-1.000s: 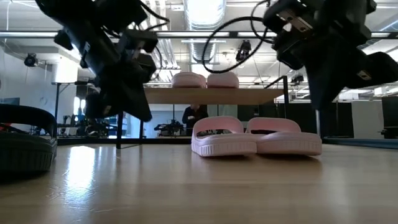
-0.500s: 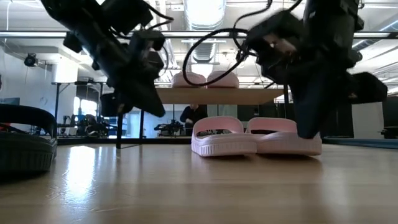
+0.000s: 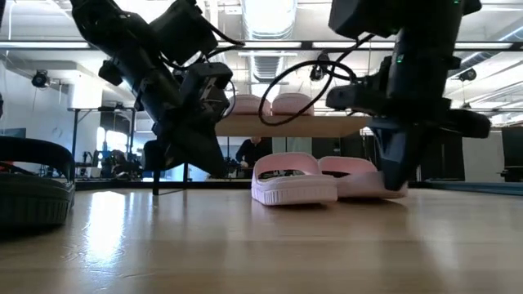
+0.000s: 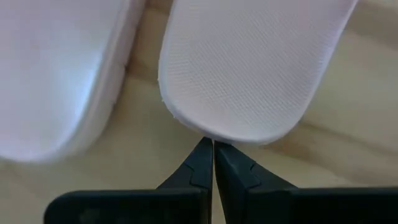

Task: Pick and place slides into the shelf
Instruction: Put the pink slide under the shelf, then adjust the pink slide

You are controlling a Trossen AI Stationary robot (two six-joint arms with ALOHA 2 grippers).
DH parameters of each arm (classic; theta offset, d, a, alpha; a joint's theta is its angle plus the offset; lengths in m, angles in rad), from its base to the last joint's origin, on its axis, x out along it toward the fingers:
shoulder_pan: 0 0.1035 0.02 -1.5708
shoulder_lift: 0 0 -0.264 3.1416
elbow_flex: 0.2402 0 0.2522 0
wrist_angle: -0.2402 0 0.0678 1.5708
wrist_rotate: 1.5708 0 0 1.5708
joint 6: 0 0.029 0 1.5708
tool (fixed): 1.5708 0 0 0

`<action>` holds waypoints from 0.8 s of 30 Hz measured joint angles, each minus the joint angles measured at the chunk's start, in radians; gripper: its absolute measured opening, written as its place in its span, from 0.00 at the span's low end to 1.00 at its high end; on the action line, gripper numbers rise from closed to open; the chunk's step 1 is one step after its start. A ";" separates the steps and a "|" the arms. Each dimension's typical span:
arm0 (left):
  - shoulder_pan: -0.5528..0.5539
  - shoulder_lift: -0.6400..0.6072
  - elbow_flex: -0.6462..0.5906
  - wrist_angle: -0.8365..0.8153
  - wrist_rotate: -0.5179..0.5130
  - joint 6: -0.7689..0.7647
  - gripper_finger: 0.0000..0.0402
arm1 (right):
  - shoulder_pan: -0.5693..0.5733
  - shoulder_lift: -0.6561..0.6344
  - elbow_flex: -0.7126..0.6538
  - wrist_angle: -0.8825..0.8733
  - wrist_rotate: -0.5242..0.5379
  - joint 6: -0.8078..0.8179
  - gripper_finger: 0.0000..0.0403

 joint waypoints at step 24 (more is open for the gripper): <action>0.049 0.153 0.031 0.205 -0.028 0.079 0.00 | 0.059 0.016 0.141 0.233 -0.147 -0.103 0.02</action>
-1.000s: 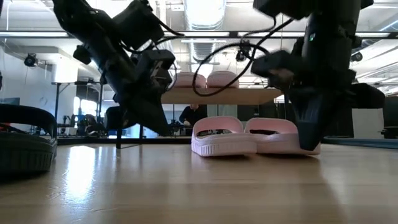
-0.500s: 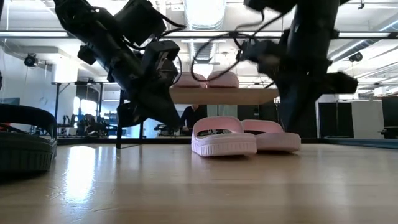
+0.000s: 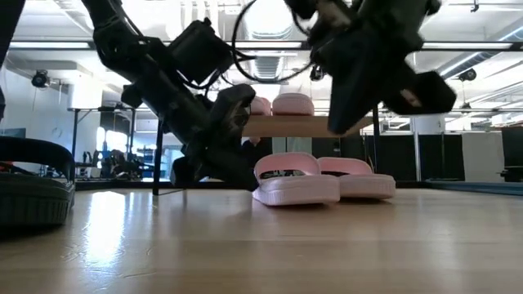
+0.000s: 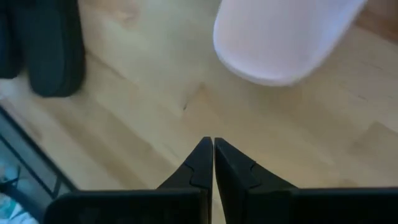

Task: Pick and place slides into the shelf
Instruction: Adjust the pink slide, then move the black slides to the center of the table

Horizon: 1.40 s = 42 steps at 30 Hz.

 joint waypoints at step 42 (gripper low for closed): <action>-0.318 -0.477 -0.021 -0.761 -0.289 -0.122 0.00 | -0.168 0.143 0.103 -0.022 0.193 -0.309 0.02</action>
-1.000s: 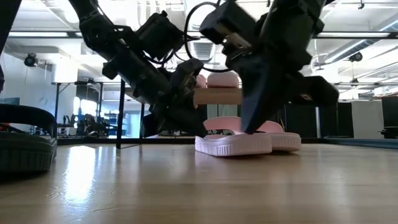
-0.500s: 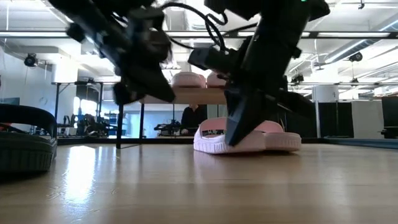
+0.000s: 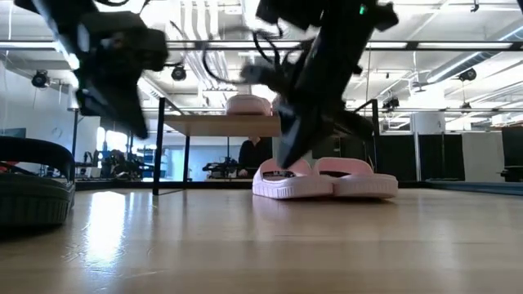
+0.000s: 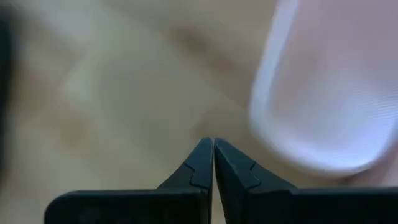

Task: Pick and place slides into the shelf
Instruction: Move the black slides to the center of the table

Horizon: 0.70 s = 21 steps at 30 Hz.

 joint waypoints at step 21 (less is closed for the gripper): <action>-0.417 -0.231 0.078 -0.391 0.018 -0.425 0.00 | 0.096 -0.038 0.049 0.109 -0.090 -0.235 0.02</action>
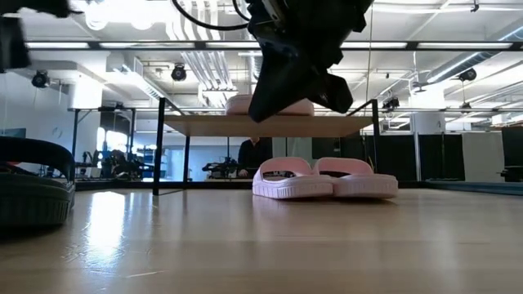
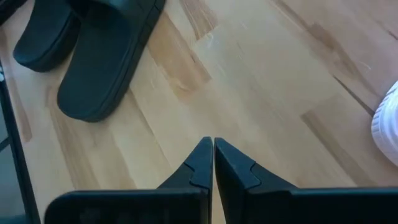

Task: Pick and place slides into the shelf
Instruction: Move the black slides to the center of the table

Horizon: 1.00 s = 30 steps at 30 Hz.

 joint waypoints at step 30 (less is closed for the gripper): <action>-0.278 0.411 -0.001 -0.127 0.491 -0.453 0.00 | 0.000 0.001 -0.002 0.002 0.030 -0.096 0.02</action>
